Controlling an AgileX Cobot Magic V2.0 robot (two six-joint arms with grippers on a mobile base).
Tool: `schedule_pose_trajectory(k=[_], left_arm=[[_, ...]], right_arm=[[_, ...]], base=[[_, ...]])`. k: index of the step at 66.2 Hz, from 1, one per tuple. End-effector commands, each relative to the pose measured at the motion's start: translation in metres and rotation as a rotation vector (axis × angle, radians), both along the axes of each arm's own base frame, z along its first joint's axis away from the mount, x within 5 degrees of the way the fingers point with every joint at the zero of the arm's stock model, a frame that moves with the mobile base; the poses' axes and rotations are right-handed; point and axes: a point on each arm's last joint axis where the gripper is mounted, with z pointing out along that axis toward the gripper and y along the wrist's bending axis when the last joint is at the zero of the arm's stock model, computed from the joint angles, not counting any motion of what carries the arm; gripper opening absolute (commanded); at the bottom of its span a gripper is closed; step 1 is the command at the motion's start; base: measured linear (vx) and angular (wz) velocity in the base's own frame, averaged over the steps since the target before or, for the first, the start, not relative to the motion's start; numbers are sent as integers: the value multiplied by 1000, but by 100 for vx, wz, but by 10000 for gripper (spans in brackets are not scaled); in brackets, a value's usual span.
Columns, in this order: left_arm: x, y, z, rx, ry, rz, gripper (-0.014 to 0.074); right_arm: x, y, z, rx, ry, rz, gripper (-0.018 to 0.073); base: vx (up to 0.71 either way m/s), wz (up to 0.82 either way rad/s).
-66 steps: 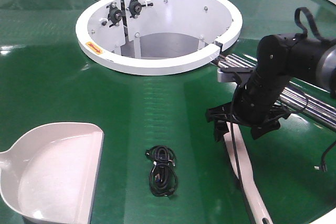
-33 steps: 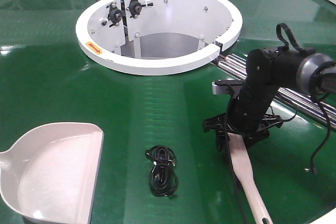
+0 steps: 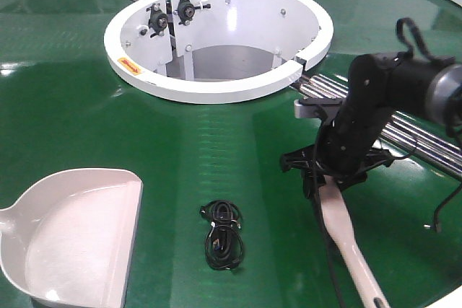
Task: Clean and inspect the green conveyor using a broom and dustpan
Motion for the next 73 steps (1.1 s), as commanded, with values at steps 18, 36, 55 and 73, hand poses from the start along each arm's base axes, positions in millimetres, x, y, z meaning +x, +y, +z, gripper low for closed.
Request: schedule_pose_trajectory(k=[18, 36, 55, 73], left_arm=[[-1, -1, 17, -13, -96, -6, 571], [-1, -1, 16, -13, -89, -7, 571], [-1, 1, 12, 397, -51, -11, 571], [-2, 6, 0, 1407, 82, -132, 569]], right_arm=[[-26, -7, 45, 8, 59, 25, -10], [-27, -5, 46, 31, 62, 20, -10], [-27, -5, 46, 31, 62, 20, -10], [-27, -5, 46, 31, 62, 20, -10]], base=[[0, 0], [0, 0], [0, 0], [0, 0]])
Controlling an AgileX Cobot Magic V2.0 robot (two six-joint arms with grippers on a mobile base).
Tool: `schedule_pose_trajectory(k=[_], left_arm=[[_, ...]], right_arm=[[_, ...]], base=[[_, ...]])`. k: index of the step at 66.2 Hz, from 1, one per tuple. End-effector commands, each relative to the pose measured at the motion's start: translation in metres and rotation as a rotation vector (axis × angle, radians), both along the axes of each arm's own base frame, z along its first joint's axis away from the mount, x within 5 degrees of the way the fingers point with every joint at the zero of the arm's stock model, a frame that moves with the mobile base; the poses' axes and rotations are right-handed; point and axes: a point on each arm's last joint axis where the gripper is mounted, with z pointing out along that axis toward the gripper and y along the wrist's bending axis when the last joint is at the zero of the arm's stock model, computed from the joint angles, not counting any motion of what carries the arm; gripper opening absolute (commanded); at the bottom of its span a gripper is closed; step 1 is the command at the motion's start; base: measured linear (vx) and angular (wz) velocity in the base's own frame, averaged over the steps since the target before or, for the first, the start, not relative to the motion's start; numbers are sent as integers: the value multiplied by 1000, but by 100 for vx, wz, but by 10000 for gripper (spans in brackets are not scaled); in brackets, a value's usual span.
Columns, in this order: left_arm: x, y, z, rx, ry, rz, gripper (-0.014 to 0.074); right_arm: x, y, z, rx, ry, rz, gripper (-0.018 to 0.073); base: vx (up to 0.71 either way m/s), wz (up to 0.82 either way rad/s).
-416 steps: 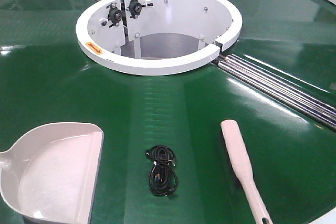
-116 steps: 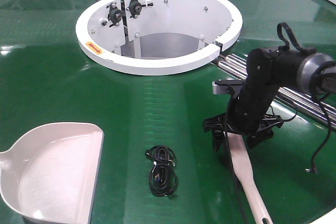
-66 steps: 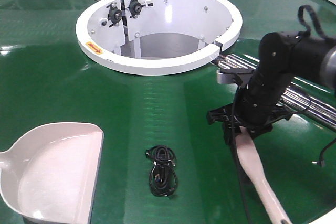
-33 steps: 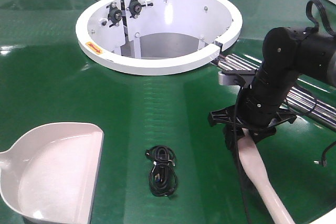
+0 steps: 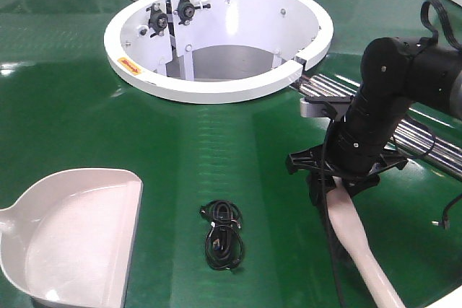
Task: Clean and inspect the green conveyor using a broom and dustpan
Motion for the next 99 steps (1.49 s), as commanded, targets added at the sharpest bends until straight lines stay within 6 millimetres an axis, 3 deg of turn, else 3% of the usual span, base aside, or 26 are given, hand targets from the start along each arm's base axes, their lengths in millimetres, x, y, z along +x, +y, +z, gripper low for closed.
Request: schedule_pose_trajectory(k=[1, 8, 32, 46, 59, 80, 99], left_arm=[[0, 1, 12, 360, -35, -62, 569], [-1, 1, 11, 521, -16, -98, 569], [-2, 1, 7, 521, 33, -110, 569], [-5, 4, -3, 532, 148, -120, 569], [3, 10, -11, 486, 381, -92, 569], [54, 22, -20, 488, 873, -35, 569], [109, 31, -32, 526, 1030, -17, 569]], right_arm=[[-9, -3, 24, 15, -8, 11, -10], [-9, -3, 24, 15, -8, 11, -10], [-9, -3, 24, 15, -8, 11, -10], [-9, -3, 24, 15, -8, 11, -10], [-9, -3, 24, 15, -8, 11, -10], [-9, -3, 24, 16, -8, 11, -10], [-9, -3, 24, 16, -8, 11, -10]], base=[[0, 0], [0, 0], [0, 0], [0, 0], [0, 0], [0, 0], [0, 0]])
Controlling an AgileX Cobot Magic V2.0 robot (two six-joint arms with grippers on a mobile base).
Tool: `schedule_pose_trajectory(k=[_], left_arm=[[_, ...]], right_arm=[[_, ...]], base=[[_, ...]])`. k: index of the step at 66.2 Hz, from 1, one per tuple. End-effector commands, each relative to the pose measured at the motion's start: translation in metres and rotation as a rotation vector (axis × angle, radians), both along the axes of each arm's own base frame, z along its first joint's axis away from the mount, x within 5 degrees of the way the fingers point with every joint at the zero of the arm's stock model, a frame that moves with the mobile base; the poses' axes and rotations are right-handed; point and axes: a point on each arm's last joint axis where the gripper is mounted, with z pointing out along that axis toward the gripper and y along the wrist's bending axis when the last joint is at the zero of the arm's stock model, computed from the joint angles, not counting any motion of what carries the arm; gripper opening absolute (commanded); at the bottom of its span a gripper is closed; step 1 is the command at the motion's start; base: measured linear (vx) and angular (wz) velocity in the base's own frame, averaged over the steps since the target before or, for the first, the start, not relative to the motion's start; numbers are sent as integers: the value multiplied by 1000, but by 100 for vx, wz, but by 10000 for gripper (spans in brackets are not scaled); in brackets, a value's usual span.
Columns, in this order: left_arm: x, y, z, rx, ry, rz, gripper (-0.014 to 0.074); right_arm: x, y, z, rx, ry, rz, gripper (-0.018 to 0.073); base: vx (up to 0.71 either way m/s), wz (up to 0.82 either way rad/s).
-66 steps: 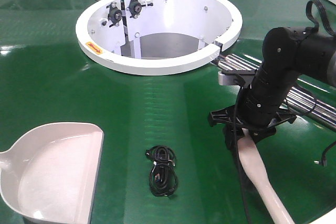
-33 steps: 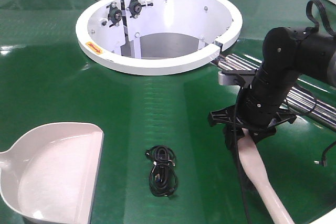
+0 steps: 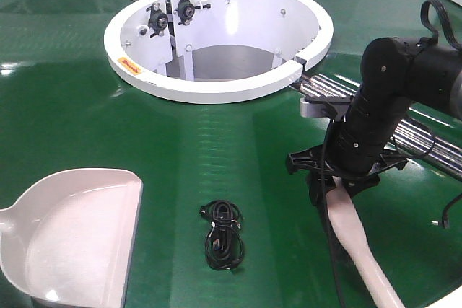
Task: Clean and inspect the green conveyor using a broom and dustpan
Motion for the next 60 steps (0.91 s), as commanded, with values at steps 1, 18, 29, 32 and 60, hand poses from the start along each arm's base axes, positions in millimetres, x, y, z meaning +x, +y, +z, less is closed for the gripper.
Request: schedule_pose_trajectory(k=[1, 18, 29, 32, 60], left_arm=[[14, 6, 6, 12, -4, 35, 569], [50, 27, -14, -57, 95, 144, 569], [67, 33, -33, -93, 166, 173, 569], [70, 35, -38, -101, 185, 180, 569], [99, 43, -59, -124, 251, 200, 569]], right_arm=[[-9, -3, 24, 14, -10, 11, -10], [-9, -3, 24, 14, -10, 11, -10], [-9, -3, 24, 14, -10, 11, -10], [-9, -3, 24, 14, -10, 11, -10], [-9, -3, 24, 14, -10, 11, -10]], base=[[0, 0], [0, 0], [0, 0], [0, 0], [0, 0]])
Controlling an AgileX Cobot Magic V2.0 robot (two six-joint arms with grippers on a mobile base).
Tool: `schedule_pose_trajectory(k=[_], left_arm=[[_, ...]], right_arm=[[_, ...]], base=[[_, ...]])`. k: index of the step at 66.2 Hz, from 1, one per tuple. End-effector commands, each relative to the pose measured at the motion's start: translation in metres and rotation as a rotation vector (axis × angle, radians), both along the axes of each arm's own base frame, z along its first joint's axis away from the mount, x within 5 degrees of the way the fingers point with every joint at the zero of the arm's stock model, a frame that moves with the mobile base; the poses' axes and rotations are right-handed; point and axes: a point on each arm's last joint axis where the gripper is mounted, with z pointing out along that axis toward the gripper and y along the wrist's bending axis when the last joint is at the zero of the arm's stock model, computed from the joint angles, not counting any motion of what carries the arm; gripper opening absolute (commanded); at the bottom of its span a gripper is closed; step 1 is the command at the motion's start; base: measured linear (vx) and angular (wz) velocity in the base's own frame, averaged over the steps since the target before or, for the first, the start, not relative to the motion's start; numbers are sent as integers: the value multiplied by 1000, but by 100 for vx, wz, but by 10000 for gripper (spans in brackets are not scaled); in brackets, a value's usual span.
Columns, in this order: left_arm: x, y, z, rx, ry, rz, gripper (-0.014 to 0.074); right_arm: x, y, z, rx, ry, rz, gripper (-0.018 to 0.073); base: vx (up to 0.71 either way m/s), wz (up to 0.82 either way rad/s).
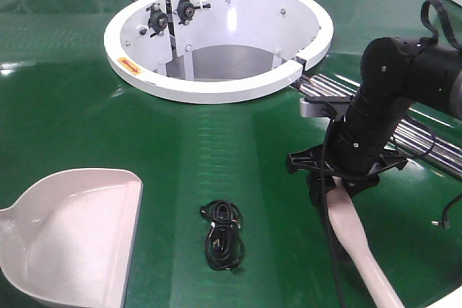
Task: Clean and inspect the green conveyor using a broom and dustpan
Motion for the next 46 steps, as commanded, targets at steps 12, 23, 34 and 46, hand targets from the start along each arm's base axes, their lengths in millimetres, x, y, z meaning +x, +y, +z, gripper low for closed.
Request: schedule_pose_trajectory(k=[12, 23, 34, 46], left_arm=[[12, 6, 13, 17, -37, 21, 569], [15, 8, 5, 23, -6, 18, 569], [20, 11, -6, 33, 31, 17, 569], [21, 17, -13, 34, 43, 76, 569]], right_arm=[[-9, -3, 24, 14, -10, 11, -10], [-9, -3, 24, 14, -10, 11, -10], [-9, -3, 24, 14, -10, 11, -10], [-9, -3, 24, 14, -10, 11, -10]], base=[[0, 0], [0, 0], [0, 0], [0, 0]])
